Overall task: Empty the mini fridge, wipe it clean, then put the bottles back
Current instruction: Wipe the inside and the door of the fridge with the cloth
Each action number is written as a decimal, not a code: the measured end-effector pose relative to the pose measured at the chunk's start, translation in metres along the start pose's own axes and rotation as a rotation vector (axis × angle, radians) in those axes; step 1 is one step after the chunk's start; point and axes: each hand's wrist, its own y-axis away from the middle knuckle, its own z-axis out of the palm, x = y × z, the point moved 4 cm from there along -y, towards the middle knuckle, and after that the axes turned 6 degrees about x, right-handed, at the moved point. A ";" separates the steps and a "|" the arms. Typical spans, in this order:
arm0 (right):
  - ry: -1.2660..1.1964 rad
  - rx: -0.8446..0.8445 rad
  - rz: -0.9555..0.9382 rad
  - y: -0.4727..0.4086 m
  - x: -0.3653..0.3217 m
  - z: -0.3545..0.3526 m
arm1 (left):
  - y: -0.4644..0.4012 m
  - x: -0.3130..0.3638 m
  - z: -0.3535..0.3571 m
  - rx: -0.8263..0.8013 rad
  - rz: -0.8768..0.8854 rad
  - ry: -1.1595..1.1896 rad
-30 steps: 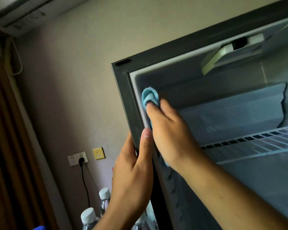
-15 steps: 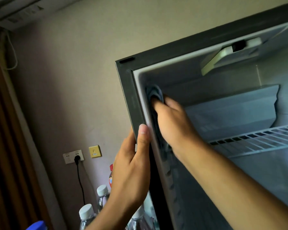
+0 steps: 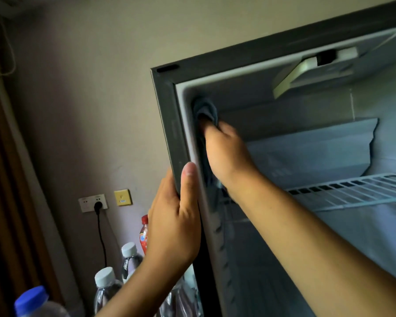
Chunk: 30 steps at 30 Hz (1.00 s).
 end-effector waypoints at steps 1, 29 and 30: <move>0.000 -0.018 0.019 -0.005 0.002 0.001 | 0.001 0.000 0.000 0.015 -0.002 -0.007; -0.215 -0.043 0.206 0.019 0.023 0.004 | 0.019 0.017 -0.010 -0.012 -0.283 -0.181; -0.226 -0.033 0.210 0.029 0.021 0.003 | 0.018 0.018 -0.011 -0.026 -0.309 -0.176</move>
